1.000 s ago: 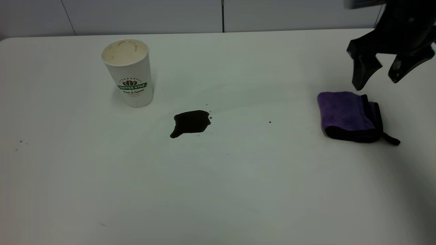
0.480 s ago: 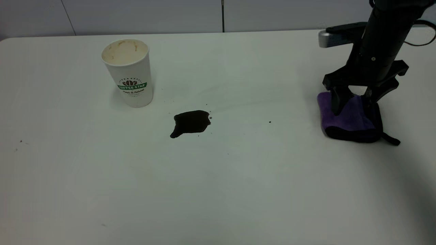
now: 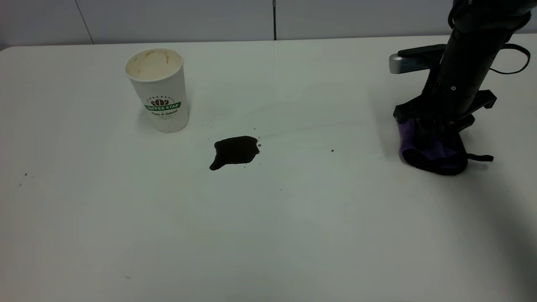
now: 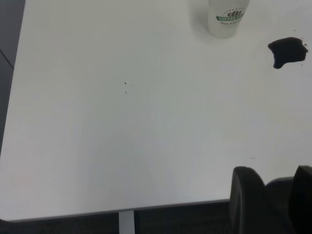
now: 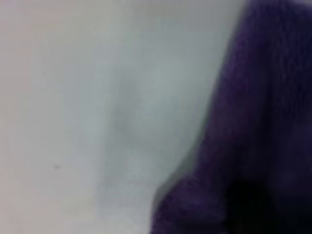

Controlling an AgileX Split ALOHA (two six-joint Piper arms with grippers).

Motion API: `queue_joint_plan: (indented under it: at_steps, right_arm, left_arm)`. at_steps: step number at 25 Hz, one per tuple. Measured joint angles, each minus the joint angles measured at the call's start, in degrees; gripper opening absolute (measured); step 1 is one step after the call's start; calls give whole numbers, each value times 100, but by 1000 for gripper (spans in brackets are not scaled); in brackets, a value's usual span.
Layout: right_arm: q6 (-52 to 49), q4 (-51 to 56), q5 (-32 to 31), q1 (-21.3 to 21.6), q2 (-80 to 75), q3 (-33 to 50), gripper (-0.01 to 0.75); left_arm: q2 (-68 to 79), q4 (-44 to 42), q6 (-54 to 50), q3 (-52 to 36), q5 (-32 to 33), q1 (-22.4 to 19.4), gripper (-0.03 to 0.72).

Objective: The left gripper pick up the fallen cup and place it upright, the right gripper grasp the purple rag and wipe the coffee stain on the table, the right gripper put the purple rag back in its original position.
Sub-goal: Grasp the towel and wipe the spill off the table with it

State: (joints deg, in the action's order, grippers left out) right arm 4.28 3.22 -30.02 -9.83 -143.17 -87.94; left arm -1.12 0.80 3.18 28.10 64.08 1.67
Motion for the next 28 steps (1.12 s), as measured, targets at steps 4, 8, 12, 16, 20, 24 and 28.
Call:
queue_joint_plan:
  at_steps: [4,8,12,16,20,24,28]
  right_arm:
    - [302,326,5,6,0,-11,64]
    - [932,997,-253,-146,-10,-296,63]
    - [1331,1500,-579,-694,12,-857,63]
    - [1363,1566,-910,-1289,13,-1497,63]
    - [1260,1577,-1260,-1819,-191,-2121,63]
    - [1123,1571,-1490,-2240,-583,-2728,63]
    - [997,1559,-1649,-2554,-987,-3247,63]
  left_arm:
    - [0,0,0,0,0,0,239]
    - [0,0,0,0,0,0,239]
    - [0,-13,0,0,0,0,239]
    - [0,-13,0,0,0,0,239]
    - [0,-13,0,0,0,0,239]
    - [0,-13,0,0,0,0,239]
    - [0,-13,0,0,0,0,239]
